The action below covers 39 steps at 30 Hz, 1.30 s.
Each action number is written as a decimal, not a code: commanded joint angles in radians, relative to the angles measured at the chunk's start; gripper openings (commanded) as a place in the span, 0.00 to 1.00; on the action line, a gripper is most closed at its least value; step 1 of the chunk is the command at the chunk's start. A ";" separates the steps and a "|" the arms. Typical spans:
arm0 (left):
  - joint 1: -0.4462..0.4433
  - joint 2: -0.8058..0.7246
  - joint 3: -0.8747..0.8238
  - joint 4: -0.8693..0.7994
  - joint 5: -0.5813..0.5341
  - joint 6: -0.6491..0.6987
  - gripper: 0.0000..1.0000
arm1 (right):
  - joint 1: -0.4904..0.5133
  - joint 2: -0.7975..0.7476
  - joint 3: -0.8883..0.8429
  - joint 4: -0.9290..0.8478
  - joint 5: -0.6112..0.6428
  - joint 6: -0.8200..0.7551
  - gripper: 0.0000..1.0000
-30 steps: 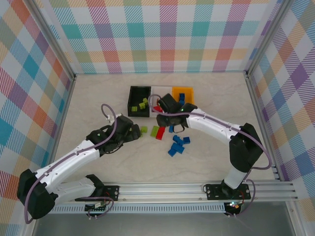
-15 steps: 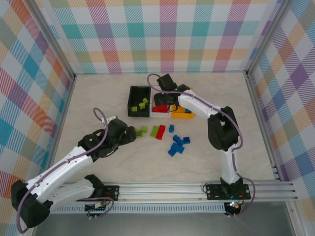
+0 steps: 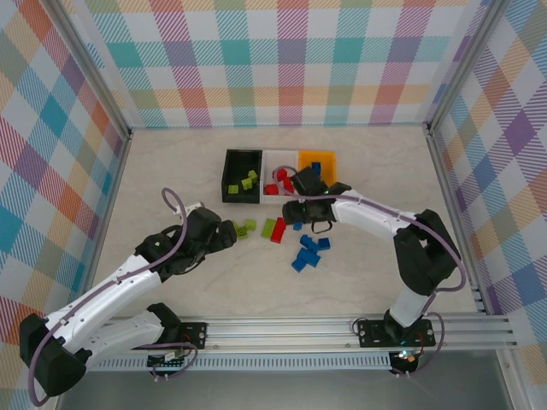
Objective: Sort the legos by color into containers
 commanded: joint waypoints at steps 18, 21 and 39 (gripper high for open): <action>0.004 -0.014 -0.023 -0.013 -0.015 0.002 1.00 | 0.010 0.123 0.016 0.091 0.056 0.038 0.31; 0.004 -0.006 -0.022 -0.002 -0.007 0.004 1.00 | 0.010 0.071 0.008 0.093 0.070 0.025 0.26; 0.004 0.016 0.018 -0.021 0.009 0.030 1.00 | -0.209 0.177 0.338 -0.039 0.056 -0.046 0.33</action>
